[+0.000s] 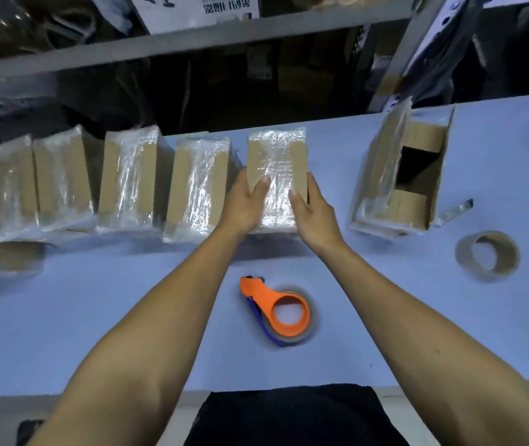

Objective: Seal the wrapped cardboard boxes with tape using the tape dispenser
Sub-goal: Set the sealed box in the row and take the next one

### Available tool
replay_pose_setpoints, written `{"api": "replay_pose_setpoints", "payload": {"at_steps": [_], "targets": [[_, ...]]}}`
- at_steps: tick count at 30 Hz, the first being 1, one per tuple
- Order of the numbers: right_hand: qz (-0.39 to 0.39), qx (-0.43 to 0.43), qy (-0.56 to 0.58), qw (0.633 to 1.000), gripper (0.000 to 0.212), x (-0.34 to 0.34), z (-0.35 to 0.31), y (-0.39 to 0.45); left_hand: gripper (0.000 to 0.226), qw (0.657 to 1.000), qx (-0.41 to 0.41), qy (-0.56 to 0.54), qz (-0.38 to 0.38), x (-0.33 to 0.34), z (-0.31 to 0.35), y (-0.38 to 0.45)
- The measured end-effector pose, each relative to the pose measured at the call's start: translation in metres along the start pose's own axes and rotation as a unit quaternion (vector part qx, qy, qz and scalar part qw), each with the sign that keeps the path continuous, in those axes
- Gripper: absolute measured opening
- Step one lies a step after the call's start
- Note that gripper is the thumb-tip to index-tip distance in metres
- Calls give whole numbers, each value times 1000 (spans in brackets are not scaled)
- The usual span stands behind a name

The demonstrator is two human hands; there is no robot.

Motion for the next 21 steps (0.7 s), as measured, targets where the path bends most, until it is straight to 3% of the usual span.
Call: {"api": "replay_pose_setpoints", "payload": {"at_steps": [6,9,13,21], "targets": [[-21,23,-91,995,56,-5,4,7,66,999,-5,49,23,-1,17,-4],[14,-14,-189,982,55,-25,-15,-1,63,987,75,143,24,-3,48,-11],[66,-66,-343,935,59,-65,-42,-24,61,936,183,297,-43,15,83,-29],[174,-43,-493,851,54,-164,-23,-86,58,815,283,486,-139,90,116,-54]]}}
Point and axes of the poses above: each hand's wrist, its own y-axis towards the middle knuckle, its own x-axis out of the palm, z = x × y, the point moved 10 cm from there along y, towards the middle knuckle, and after that the axes turned 11 degrees about -y, right-handed, at the moved point
